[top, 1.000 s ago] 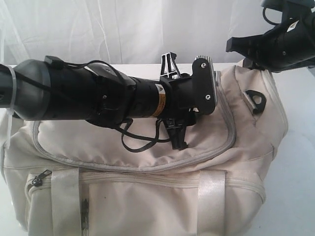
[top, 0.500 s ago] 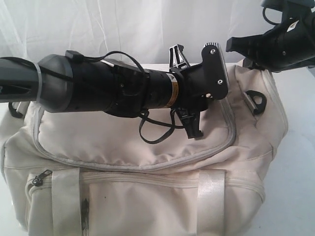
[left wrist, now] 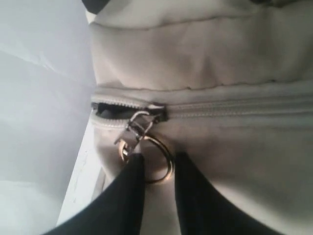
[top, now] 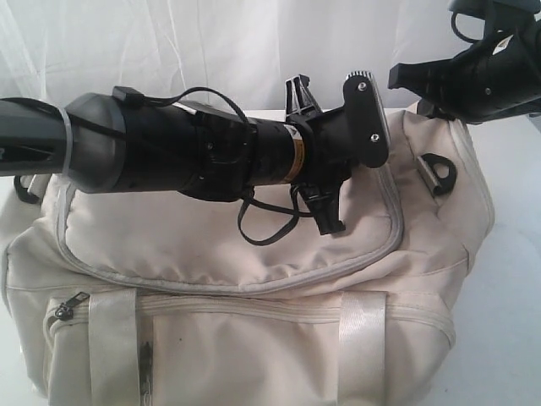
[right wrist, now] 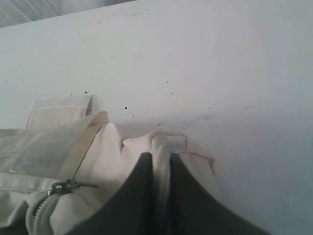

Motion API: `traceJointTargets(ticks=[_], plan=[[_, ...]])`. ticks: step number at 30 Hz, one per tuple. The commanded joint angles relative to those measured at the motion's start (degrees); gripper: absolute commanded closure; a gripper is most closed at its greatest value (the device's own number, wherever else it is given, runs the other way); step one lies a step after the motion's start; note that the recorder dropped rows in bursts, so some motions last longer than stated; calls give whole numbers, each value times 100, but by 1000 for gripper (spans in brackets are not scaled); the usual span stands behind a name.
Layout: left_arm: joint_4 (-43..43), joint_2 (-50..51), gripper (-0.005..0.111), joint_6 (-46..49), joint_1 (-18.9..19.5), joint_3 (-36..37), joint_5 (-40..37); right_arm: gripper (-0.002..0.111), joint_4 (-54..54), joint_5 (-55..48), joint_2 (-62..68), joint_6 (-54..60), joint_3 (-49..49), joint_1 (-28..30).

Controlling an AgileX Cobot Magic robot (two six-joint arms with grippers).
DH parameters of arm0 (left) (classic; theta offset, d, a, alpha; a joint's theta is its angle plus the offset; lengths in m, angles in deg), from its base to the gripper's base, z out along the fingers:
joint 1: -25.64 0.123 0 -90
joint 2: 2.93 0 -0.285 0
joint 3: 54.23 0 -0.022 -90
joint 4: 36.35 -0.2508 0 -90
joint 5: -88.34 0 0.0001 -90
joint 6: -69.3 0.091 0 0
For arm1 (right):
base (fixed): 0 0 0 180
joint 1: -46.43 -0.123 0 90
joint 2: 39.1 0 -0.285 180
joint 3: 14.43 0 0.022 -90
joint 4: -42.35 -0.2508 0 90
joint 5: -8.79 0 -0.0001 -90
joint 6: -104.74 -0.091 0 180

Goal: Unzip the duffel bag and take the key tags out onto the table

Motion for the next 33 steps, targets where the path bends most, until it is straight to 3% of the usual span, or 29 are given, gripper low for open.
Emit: traceJointTargets(ticks=[1,20,29,33], plan=[[-15,-4,79,-10,-38,-31,-232,108,69,593,-155,19,70,58],[-15,-396,93,-32,-38,-31,-258,108,69,604,-155,19,70,58],[-15,-597,99,-362,-38,-31,-174,108,69,630,-155,19,70,58],[-15,-770,99,-1002,-38,-31,21,108,69,630,-155,19,70,58]])
